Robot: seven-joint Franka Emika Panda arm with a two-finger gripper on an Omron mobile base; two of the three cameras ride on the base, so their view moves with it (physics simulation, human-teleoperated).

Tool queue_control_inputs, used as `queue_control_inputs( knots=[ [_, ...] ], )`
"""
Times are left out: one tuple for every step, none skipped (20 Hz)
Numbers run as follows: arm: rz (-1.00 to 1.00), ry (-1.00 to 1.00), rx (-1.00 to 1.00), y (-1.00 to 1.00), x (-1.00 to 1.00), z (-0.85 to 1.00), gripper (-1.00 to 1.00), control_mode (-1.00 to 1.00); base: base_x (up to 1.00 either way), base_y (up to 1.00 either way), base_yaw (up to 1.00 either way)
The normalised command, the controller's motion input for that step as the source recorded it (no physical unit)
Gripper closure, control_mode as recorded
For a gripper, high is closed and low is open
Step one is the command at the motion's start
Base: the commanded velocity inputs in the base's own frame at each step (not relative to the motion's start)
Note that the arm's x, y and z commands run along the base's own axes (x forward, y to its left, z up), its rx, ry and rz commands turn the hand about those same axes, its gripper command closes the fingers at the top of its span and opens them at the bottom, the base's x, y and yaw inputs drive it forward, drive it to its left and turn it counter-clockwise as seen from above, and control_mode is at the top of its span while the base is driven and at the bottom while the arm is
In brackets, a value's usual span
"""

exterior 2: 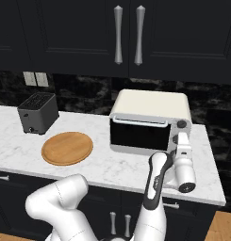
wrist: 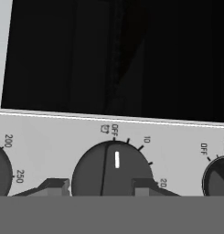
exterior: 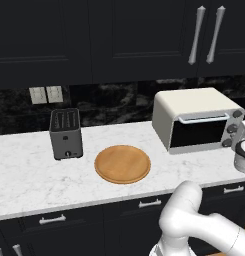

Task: Pick up the kebab skewer and baguette bread, and place them inside the toaster oven. Close the toaster oven door and start by setting the timer.

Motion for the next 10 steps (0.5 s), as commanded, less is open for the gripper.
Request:
queue_control_inputs(
  knots=[
    [-0.01,0.00,0.00,0.14,0.15,0.00,1.00,-1.00,0.00,0.00,0.00],
    [0.00,0.00,0.00,0.04,0.39,0.00,1.00,-1.00,0.00,0.00,0.00],
    [0.00,0.00,0.00,0.00,0.40,0.02,1.00,-1.00,0.00,0.00,0.00],
    [0.00,0.00,0.00,0.06,0.39,0.05,1.00,-1.00,0.00,0.00,0.00],
    [0.00,0.00,0.00,0.06,0.25,0.06,1.00,-1.00,0.00,0.00,0.00],
    [0.00,0.00,0.00,0.16,0.06,0.09,1.00,-1.00,0.00,0.00,0.00],
    [0.00,0.00,0.00,0.14,0.00,0.14,1.00,-1.00,0.00,0.00,0.00],
    [0.00,0.00,0.00,0.12,0.00,0.20,1.00,-1.00,0.00,0.00,0.00],
    [0.00,0.00,0.00,0.14,0.00,0.24,1.00,-1.00,0.00,0.00,0.00],
    [0.00,0.00,0.00,0.14,0.00,0.25,1.00,-1.00,0.00,0.00,0.00]
  ],
)
